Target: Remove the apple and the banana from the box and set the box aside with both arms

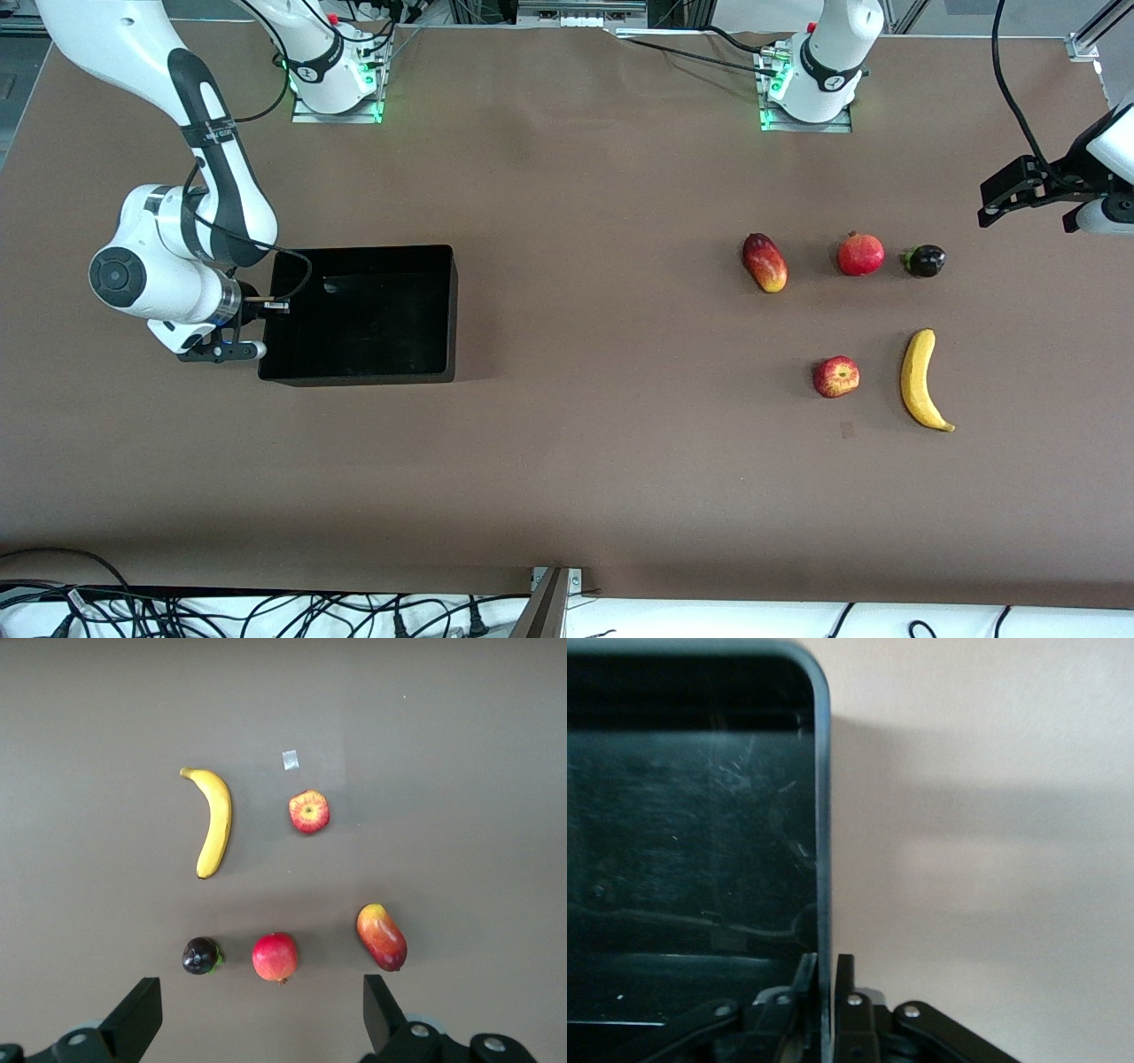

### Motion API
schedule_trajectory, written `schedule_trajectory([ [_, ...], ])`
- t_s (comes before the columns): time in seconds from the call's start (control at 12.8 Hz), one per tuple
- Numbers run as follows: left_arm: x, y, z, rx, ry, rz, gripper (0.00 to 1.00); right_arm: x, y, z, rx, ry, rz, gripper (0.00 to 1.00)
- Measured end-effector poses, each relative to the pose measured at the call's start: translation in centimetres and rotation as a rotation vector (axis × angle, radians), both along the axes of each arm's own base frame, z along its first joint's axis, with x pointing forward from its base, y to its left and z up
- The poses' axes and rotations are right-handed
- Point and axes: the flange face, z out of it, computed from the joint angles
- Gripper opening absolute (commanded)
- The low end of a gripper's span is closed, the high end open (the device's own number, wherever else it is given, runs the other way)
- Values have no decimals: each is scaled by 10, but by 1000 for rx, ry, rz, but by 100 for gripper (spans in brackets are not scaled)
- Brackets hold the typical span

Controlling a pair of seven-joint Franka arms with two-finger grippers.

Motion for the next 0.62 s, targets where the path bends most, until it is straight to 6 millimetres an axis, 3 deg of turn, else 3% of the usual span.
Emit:
schedule_trajectory([
  [0.23, -1, -1, -5, -9, 13, 0, 100, 16, 11, 74, 22, -70, 17, 100],
  [0.39, -2, -2, -7, -17, 28, 1, 100, 23, 20, 150, 42, -73, 26, 100],
  [0.62, -5, -2, -13, -21, 60, 2, 100, 11, 29, 253, 65, -72, 47, 100],
])
